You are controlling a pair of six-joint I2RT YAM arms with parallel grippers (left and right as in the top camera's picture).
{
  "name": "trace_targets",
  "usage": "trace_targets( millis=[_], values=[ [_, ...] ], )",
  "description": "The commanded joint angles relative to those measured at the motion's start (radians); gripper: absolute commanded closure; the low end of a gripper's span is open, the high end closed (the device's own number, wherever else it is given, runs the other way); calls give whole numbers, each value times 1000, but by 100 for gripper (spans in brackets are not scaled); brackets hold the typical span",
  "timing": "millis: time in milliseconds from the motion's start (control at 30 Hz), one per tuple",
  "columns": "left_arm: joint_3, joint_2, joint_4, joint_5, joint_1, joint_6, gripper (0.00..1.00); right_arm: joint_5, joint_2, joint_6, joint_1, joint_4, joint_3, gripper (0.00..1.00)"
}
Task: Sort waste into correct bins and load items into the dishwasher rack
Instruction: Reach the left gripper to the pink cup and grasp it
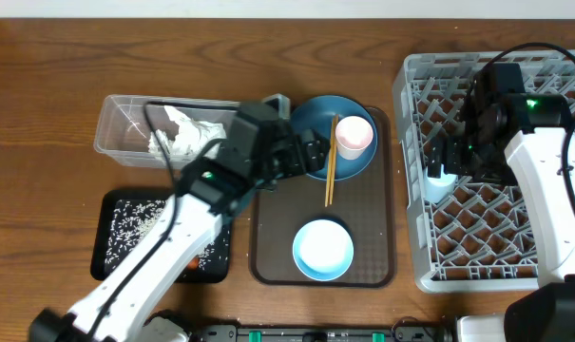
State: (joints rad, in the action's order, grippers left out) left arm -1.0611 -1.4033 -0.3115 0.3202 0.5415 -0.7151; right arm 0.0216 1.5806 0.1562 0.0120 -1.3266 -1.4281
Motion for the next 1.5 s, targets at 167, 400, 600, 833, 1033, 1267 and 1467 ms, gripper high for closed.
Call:
trace_targets(
  millis=[167, 400, 600, 833, 1033, 1267, 1467],
  values=[
    [-185, -264, 73, -183, 82, 34, 16, -3, -19, 4, -5, -1, -21, 1],
    [-187, -382, 209, -316, 113, 60, 26, -3, -19, 4, -5, -2, -21, 1],
    [-187, -436, 222, -359, 115, 60, 34, -3, -19, 4, -5, -1, -21, 1],
    [-187, -515, 253, -359, 140, 60, 40, -3, -19, 4, -5, -1, -21, 1],
    [-187, -525, 282, -359, 142, 60, 63, -3, -19, 4, -5, -1, -21, 1],
    [-187, -518, 290, -358, 142, 60, 90, -3, -19, 4, -5, -1, -21, 1],
    [-187, -463, 290, -354, 142, 61, 94, -3, -19, 4, -4, -1, -21, 1]
  ],
)
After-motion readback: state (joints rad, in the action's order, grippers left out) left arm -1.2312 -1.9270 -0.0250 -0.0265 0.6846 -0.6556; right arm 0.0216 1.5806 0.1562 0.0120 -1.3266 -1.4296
